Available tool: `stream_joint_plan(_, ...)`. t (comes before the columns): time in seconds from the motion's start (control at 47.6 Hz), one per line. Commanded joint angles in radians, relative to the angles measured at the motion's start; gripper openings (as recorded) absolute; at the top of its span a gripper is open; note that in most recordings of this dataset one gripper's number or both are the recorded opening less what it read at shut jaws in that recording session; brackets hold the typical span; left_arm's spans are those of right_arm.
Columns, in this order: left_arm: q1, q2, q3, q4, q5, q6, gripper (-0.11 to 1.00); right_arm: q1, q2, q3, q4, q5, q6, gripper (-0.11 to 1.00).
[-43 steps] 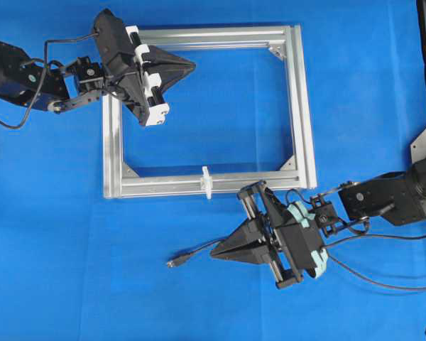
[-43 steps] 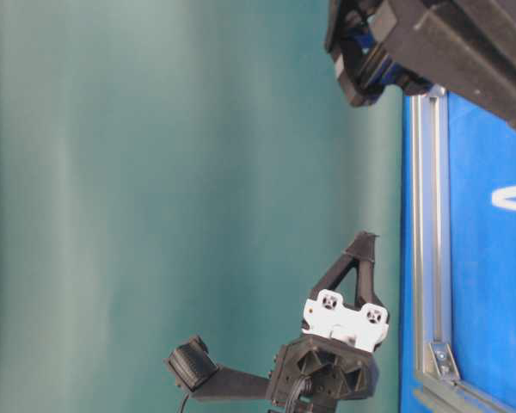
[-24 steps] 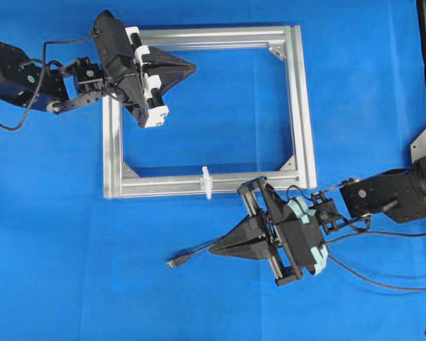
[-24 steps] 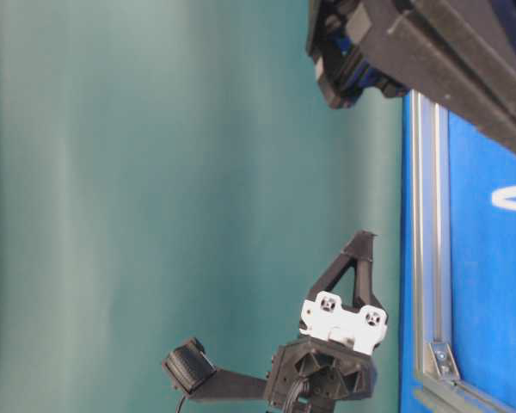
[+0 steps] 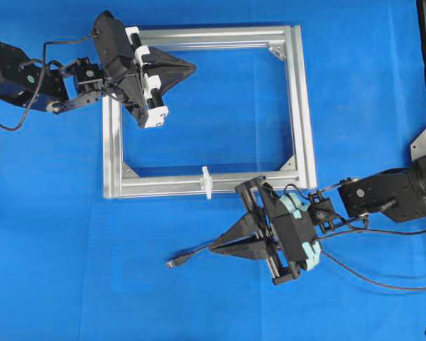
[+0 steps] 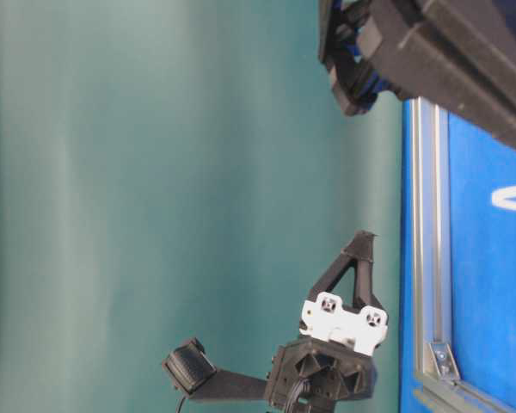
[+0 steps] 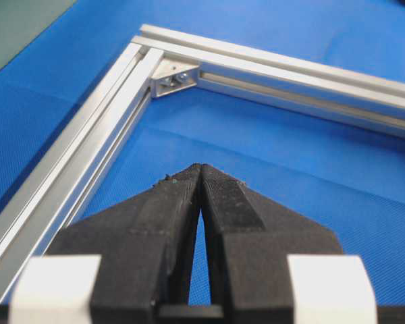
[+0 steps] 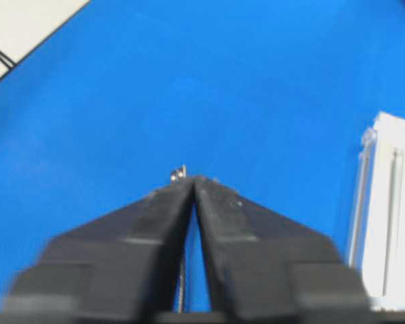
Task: Insert the wire through the string loop located in the center.
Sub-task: 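Open the right gripper and move it toward the black USB cable, then lower the right gripper and close it on the cable behind the USB plug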
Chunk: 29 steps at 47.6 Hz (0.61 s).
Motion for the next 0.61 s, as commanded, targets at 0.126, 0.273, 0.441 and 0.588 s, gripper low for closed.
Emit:
stream_joint_plan(0.126,-0.002,-0.032,-0.005,0.002,-0.006,0.000,0.00,-0.005,-0.025,-0.026,0.003,0.003,-0.002,0.54)
stream_joint_plan(0.273,-0.003,-0.034,-0.005,0.002,-0.006,0.000,0.00,-0.008,-0.025,-0.026,0.003,0.018,-0.002,0.87)
stream_joint_plan(0.441,-0.003,-0.034,-0.005,0.003,-0.006,0.000,0.00,-0.008,-0.025,-0.028,0.011,0.021,-0.002,0.82)
stream_joint_plan(0.588,-0.003,-0.032,-0.003,0.003,-0.006,0.000,0.00,-0.008,-0.017,-0.037,0.015,0.034,0.000,0.82)
